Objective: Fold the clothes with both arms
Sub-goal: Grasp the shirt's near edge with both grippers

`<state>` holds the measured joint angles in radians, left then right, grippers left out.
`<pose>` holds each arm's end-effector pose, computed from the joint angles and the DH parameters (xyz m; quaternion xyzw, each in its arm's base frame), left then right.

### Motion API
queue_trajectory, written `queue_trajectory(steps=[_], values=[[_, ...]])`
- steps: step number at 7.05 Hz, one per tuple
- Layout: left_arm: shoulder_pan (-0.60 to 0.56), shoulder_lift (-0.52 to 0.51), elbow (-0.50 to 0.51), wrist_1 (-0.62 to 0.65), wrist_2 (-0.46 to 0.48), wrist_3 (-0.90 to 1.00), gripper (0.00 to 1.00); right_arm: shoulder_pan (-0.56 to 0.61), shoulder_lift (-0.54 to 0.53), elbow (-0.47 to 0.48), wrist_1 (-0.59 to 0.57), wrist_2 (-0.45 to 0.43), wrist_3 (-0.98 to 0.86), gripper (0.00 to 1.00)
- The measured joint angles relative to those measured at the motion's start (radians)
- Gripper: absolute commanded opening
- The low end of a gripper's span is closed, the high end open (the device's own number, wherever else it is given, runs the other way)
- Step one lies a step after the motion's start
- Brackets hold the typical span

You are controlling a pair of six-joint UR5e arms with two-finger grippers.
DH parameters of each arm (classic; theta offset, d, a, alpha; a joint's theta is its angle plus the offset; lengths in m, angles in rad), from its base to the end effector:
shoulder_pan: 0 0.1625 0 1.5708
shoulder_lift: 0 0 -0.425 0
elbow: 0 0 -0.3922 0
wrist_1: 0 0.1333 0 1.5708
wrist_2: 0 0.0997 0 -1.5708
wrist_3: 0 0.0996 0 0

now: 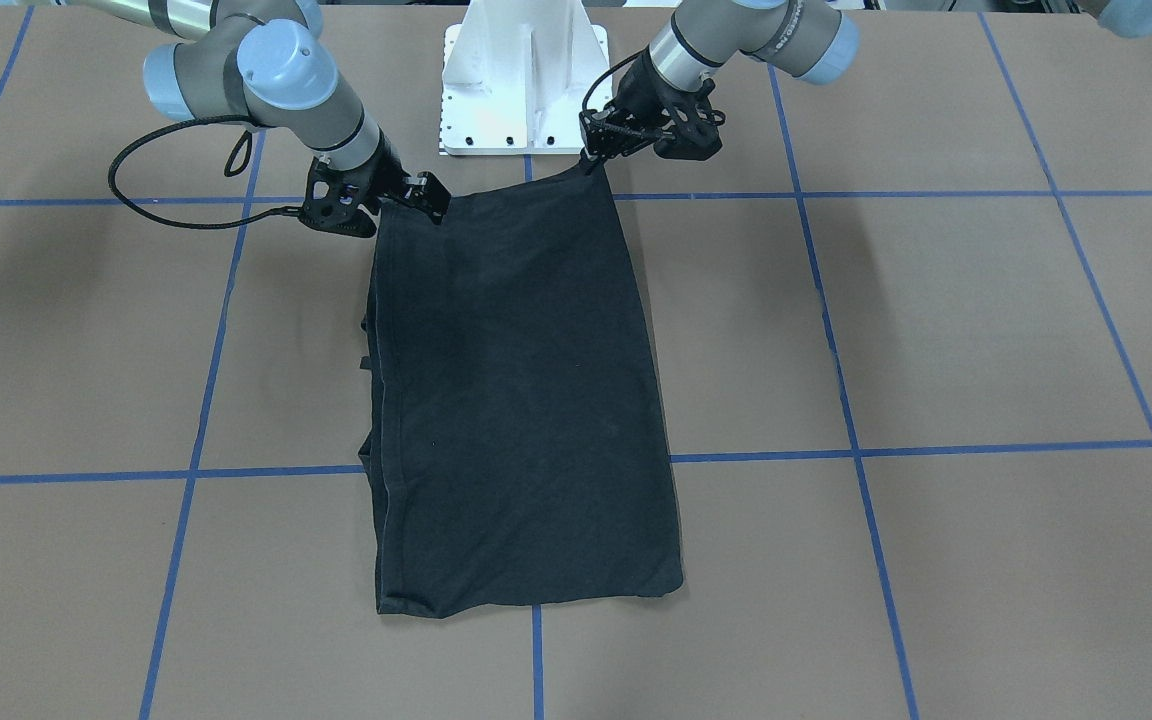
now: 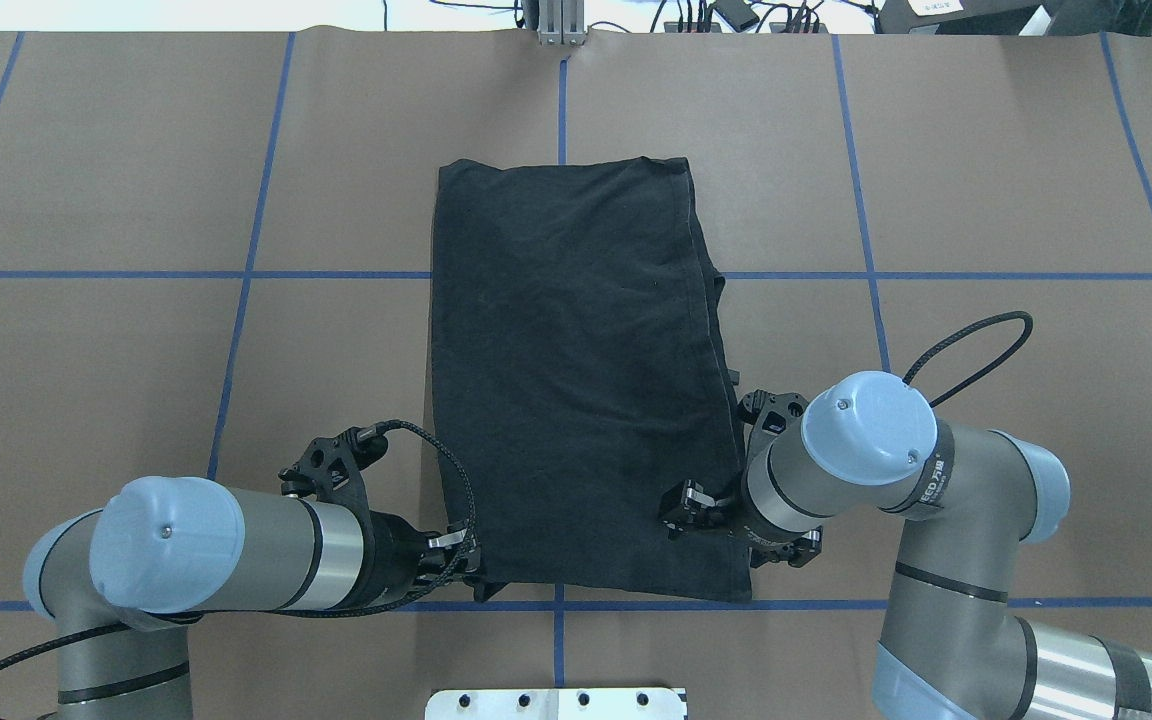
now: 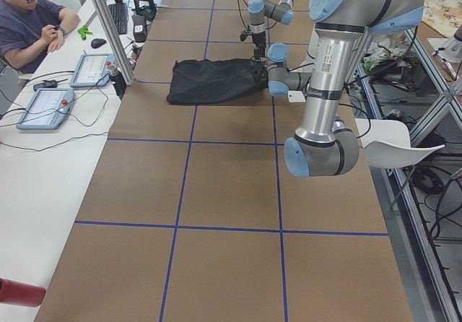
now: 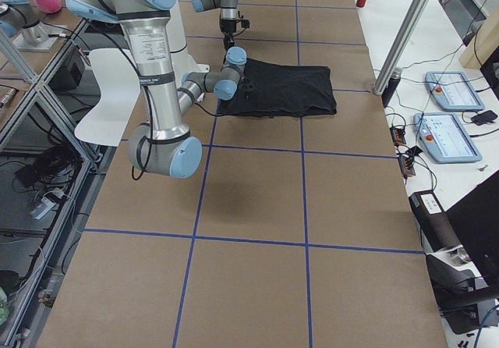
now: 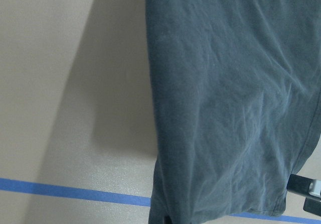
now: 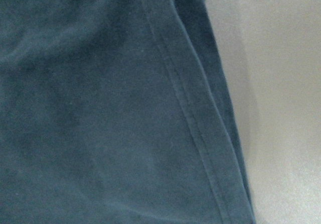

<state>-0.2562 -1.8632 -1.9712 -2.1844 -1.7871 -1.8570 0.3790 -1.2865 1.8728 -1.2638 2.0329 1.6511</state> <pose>0.4981 -0.2462 0.2481 -0.0948 0.6028 -0.1483 0.7782 -0.5040 -0.2964 0.3316 -0.1417 -0.4465 0.1035 0.8774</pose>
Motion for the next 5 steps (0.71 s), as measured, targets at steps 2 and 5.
queue_trajectory(steps=[2, 5], values=[[0.0, 0.0, -0.001, 0.0, 0.0, -0.001, 0.0, -0.005, 0.002, -0.016, 0.0, -0.005, 0.0, 1.0], [0.0, -0.001, -0.003, 0.0, 0.0, -0.001, 0.0, -0.033, 0.0, -0.02, 0.0, -0.02, 0.0, 1.0]])
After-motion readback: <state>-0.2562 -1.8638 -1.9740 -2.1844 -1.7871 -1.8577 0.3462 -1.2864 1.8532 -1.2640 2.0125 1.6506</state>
